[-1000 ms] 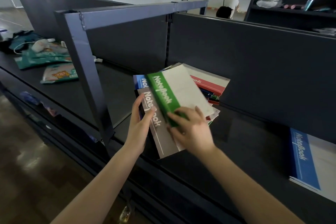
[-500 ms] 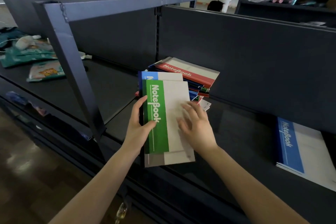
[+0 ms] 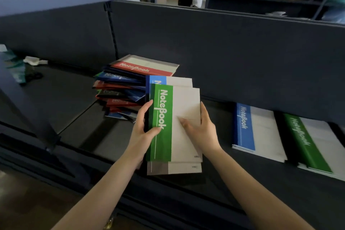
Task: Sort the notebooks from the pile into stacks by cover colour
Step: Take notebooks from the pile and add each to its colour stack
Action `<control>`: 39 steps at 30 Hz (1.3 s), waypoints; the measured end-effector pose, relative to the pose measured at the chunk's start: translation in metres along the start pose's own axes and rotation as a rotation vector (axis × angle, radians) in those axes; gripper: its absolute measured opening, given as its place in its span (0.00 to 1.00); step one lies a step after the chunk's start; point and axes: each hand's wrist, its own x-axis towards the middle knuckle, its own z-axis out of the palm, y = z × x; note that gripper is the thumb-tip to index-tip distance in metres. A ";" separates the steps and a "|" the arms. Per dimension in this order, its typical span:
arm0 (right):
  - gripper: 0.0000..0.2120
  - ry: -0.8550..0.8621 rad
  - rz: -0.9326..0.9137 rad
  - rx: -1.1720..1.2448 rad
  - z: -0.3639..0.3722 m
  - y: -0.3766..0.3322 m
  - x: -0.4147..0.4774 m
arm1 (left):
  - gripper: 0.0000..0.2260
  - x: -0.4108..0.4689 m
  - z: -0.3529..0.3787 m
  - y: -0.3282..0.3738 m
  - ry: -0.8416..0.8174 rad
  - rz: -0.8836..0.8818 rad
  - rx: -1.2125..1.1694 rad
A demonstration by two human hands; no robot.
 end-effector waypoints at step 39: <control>0.22 0.387 0.133 -0.823 -0.363 0.155 0.014 | 0.25 -0.039 0.257 -0.033 -0.047 -0.038 0.099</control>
